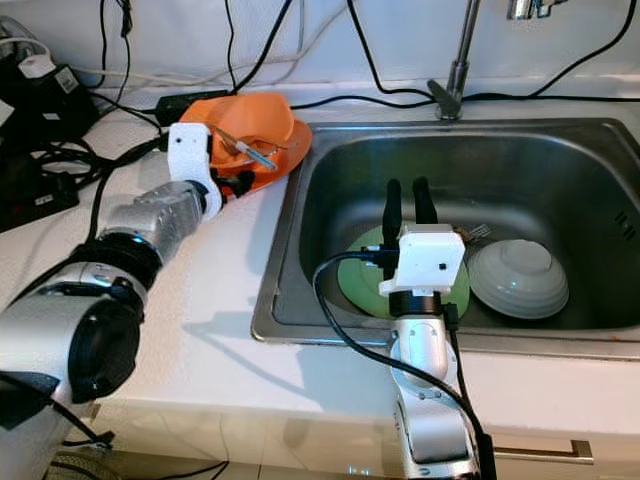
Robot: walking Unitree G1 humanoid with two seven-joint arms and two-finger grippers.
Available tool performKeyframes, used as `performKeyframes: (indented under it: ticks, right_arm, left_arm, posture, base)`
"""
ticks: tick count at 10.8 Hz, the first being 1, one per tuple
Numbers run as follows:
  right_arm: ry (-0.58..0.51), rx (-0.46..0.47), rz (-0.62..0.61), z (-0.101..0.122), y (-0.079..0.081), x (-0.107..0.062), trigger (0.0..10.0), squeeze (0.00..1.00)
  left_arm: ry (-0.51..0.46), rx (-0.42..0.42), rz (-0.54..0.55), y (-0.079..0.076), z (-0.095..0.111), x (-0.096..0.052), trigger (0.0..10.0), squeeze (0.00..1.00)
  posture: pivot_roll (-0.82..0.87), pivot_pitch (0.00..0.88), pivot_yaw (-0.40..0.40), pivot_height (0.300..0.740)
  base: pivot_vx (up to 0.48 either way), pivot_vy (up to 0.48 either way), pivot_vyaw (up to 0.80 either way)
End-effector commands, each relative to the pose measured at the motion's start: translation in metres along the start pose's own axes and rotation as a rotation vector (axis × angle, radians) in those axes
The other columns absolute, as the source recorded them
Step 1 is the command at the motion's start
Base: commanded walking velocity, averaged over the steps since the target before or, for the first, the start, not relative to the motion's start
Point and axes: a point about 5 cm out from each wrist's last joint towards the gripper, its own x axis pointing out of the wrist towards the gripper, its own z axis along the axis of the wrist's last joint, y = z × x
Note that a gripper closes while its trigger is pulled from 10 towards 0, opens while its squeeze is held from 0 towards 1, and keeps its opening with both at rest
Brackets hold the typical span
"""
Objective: Kitchen organization
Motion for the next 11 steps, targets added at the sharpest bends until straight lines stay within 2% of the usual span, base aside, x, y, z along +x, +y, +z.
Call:
performKeyframes:
  ticks: [1,4,7,10,11]
  right_arm:
    - [0.197,-0.009,-0.02,-0.038,-0.007,-0.022,10.0,0.0]
    - [0.193,-0.009,-0.013,-0.038,-0.007,-0.016,10.0,0.0]
    - [0.19,-0.008,-0.008,-0.04,-0.006,-0.011,10.0,0.0]
    - [0.181,0.005,0.0,-0.041,-0.003,-0.004,10.0,0.0]
    - [0.174,0.007,0.0,-0.041,-0.003,-0.001,10.0,0.0]
  left_arm:
    - [0.096,-0.054,0.01,0.007,-0.017,0.0,10.0,0.0]
    - [0.14,-0.098,-0.003,0.01,-0.017,-0.002,10.0,0.0]
    - [0.189,-0.093,-0.007,0.017,-0.023,-0.005,10.0,0.0]
    - [0.206,-0.092,-0.018,0.02,-0.025,-0.011,10.0,0.0]
    - [0.199,-0.101,-0.022,0.021,-0.021,-0.018,10.0,0.0]
  posture:
    - [-0.01,0.202,0.172,0.74]
    - [0.0,0.185,0.175,0.74]
    - [0.03,0.17,0.171,0.74]
    - [0.04,0.145,0.165,0.74]
    - [0.05,0.138,0.165,0.74]
  base:
    - [0.0,0.0,0.0]
    - [0.0,0.0,0.0]
    - [0.0,0.0,0.0]
    - [0.0,0.0,0.0]
    - [0.0,0.0,0.0]
